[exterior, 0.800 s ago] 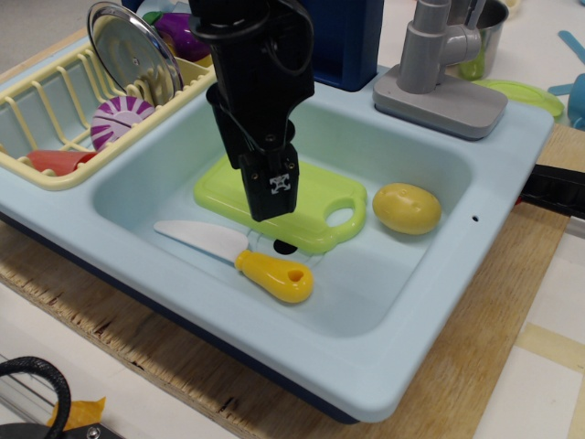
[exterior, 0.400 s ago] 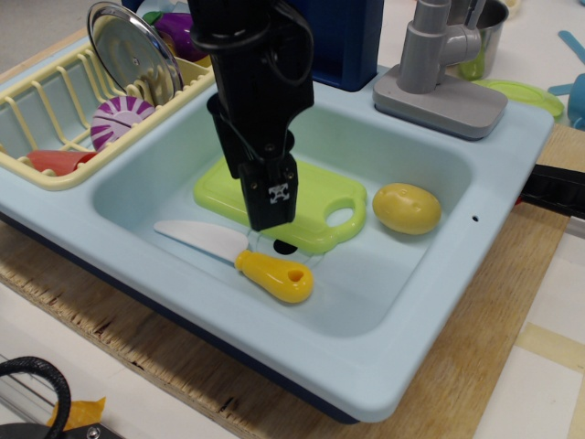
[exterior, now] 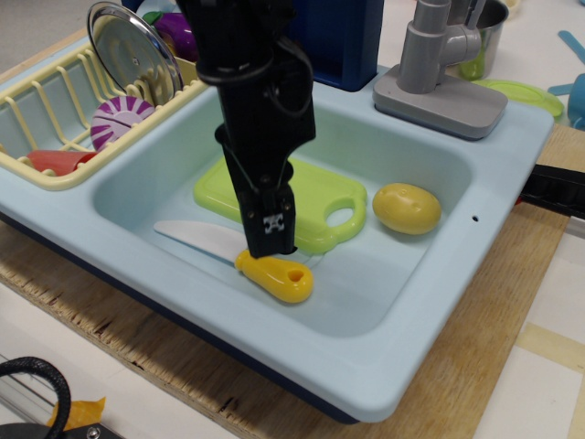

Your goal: Put knife on cutting board

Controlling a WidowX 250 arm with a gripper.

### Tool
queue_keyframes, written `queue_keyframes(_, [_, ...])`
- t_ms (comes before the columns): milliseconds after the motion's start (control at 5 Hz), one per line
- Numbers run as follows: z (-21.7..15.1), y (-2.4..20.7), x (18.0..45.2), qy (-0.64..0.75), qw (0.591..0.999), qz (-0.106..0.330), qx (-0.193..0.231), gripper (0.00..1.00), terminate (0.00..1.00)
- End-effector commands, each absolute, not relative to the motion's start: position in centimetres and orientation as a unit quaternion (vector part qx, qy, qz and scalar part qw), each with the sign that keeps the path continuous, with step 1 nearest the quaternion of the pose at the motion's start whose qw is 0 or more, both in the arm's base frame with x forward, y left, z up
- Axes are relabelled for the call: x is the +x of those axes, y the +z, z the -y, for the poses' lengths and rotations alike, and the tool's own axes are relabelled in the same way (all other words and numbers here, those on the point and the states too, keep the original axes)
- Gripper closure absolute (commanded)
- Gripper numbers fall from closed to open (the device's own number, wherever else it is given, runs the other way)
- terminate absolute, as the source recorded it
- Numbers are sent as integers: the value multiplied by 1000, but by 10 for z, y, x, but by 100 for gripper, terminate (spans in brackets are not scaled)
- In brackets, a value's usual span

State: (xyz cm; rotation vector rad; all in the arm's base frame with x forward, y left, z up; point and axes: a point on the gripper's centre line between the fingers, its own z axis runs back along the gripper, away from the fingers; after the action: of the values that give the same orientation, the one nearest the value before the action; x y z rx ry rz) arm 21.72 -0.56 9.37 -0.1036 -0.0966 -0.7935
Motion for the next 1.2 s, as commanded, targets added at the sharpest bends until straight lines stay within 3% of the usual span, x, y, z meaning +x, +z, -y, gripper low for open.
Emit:
queue_keyframes(0, [10, 86, 215, -417, 905, 44, -66, 0, 0])
queue_keyframes(600, [20, 58, 203, -407, 907, 45, -99, 0, 0])
queue_keyframes(800, [21, 47, 203, -401, 908, 42, -111, 100, 0])
queue_keyframes(1000, [21, 45, 204, -398, 910, 39, -112, 100, 0])
